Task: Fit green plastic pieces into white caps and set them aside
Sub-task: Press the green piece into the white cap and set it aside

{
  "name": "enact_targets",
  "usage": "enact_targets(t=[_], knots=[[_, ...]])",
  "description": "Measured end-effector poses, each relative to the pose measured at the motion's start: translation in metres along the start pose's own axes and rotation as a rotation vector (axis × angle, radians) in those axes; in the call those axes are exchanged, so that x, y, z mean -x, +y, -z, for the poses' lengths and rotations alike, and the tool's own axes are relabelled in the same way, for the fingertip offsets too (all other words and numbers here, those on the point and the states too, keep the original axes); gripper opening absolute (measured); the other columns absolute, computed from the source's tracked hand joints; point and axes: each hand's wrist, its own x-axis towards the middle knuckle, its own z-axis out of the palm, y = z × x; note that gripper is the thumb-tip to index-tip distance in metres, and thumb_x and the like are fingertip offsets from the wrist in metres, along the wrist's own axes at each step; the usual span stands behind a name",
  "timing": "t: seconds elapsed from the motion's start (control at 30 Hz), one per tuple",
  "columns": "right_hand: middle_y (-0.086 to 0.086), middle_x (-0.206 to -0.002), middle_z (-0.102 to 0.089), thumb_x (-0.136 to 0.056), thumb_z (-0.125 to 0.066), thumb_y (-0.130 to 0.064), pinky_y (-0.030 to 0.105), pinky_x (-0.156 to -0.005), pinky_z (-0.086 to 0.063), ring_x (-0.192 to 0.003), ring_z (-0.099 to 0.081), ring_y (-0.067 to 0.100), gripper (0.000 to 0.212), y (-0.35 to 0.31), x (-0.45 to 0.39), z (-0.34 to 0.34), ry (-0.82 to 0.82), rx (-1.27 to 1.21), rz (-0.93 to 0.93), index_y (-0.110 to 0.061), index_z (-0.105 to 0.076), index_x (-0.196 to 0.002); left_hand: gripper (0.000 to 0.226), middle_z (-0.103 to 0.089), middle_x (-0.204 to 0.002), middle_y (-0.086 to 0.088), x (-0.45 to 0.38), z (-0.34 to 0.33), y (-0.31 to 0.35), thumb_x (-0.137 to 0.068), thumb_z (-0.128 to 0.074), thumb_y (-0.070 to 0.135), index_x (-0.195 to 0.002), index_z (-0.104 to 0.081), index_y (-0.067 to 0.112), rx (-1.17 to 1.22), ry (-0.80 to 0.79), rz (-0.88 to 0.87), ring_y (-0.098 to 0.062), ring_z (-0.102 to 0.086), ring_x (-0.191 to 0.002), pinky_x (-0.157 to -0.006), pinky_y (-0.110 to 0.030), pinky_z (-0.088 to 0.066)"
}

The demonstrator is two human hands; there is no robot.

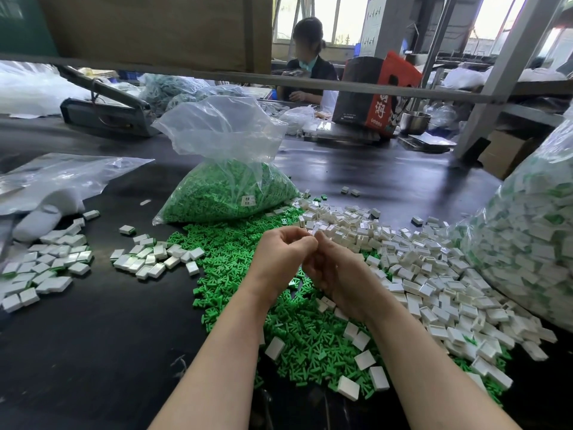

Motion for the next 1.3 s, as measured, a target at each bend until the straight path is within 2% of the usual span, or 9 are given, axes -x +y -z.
enact_targets(t=[0.27,0.43,0.63,0.8,1.0,1.1,1.17,1.23,1.3], knots=[[-0.006,-0.070,-0.060,-0.091,-0.052,-0.055,0.019,-0.053,-0.033,-0.061,-0.047,0.005,0.045,-0.001,0.002,-0.003,-0.009,0.067,0.021,-0.013,-0.064,-0.100,0.022,-0.055,-0.043,0.001,-0.003,-0.004,-0.004,-0.088,-0.053,-0.004,-0.068,-0.056,0.004,0.095,0.032,0.061,-0.013,-0.050,-0.035,-0.039,-0.017,-0.040],[-0.006,-0.067,-0.055,-0.096,-0.051,-0.041,0.017,-0.050,-0.033,-0.057,-0.044,0.005,0.033,-0.001,0.003,-0.002,0.014,0.019,0.017,-0.010,-0.063,-0.100,0.022,-0.055,-0.045,0.000,-0.004,-0.006,-0.007,-0.089,-0.054,-0.002,-0.068,-0.056,0.004,0.086,0.030,0.052,-0.015,-0.052,-0.037,-0.041,-0.020,-0.043],[-0.006,-0.066,-0.057,-0.096,-0.053,-0.029,0.014,-0.052,-0.043,-0.057,-0.049,0.003,0.026,-0.001,0.004,-0.002,0.030,-0.090,0.015,-0.020,-0.077,-0.088,0.015,-0.058,-0.049,-0.005,-0.005,-0.009,-0.011,-0.087,-0.057,0.002,-0.072,-0.058,0.002,0.049,0.049,0.037,-0.019,-0.055,-0.042,-0.048,-0.024,-0.049],[-0.007,-0.067,-0.058,-0.090,-0.059,-0.034,0.015,-0.055,-0.046,-0.059,-0.052,0.003,0.023,-0.001,0.003,-0.001,0.007,-0.113,0.010,-0.019,-0.077,-0.092,0.014,-0.059,-0.055,-0.009,-0.006,-0.010,-0.011,-0.070,-0.061,0.021,-0.066,-0.058,0.008,0.026,0.063,0.037,-0.025,-0.057,-0.052,-0.058,-0.038,-0.051],[0.000,-0.083,-0.065,-0.091,-0.060,-0.034,0.019,-0.069,-0.053,-0.074,-0.061,0.007,0.027,0.001,0.003,0.002,-0.006,-0.102,0.012,-0.014,-0.076,-0.102,0.014,-0.059,-0.057,-0.011,-0.004,-0.009,-0.010,-0.065,-0.062,0.025,-0.062,-0.057,0.013,0.008,0.061,0.042,-0.030,-0.055,-0.058,-0.061,-0.057,-0.051],[-0.004,-0.073,-0.061,-0.090,-0.059,-0.037,0.017,-0.059,-0.048,-0.064,-0.055,0.005,0.027,0.000,0.003,-0.002,0.016,-0.084,0.010,-0.017,-0.076,-0.095,0.014,-0.059,-0.056,-0.008,-0.005,-0.008,-0.009,-0.070,-0.063,0.023,-0.064,-0.058,0.012,0.022,0.053,0.040,-0.026,-0.057,-0.055,-0.059,-0.043,-0.052],[-0.004,-0.067,-0.053,-0.087,-0.060,-0.048,0.016,-0.052,-0.040,-0.059,-0.044,0.007,0.037,0.000,0.001,-0.005,0.047,-0.042,0.002,-0.013,-0.071,-0.092,0.017,-0.059,-0.052,-0.005,-0.006,-0.006,-0.011,-0.083,-0.061,0.011,-0.066,-0.058,0.009,0.056,0.033,0.045,-0.022,-0.057,-0.047,-0.052,-0.031,-0.052],[-0.001,-0.068,-0.051,-0.087,-0.055,-0.057,0.018,-0.051,-0.034,-0.059,-0.040,0.009,0.054,-0.001,0.000,-0.006,0.062,-0.020,-0.013,-0.004,-0.067,-0.094,0.022,-0.057,-0.050,-0.002,-0.006,-0.003,-0.011,-0.088,-0.056,0.001,-0.067,-0.057,0.007,0.115,0.008,0.072,-0.016,-0.054,-0.041,-0.046,-0.024,-0.048],[0.002,-0.071,-0.057,-0.090,-0.046,-0.057,0.020,-0.052,-0.032,-0.060,-0.042,0.010,0.059,-0.002,0.000,-0.006,0.042,-0.055,-0.027,-0.002,-0.068,-0.094,0.020,-0.057,-0.052,-0.001,-0.006,0.000,-0.011,-0.089,-0.056,-0.001,-0.071,-0.060,0.007,0.192,-0.013,0.110,-0.013,-0.051,-0.041,-0.046,-0.023,-0.046]])
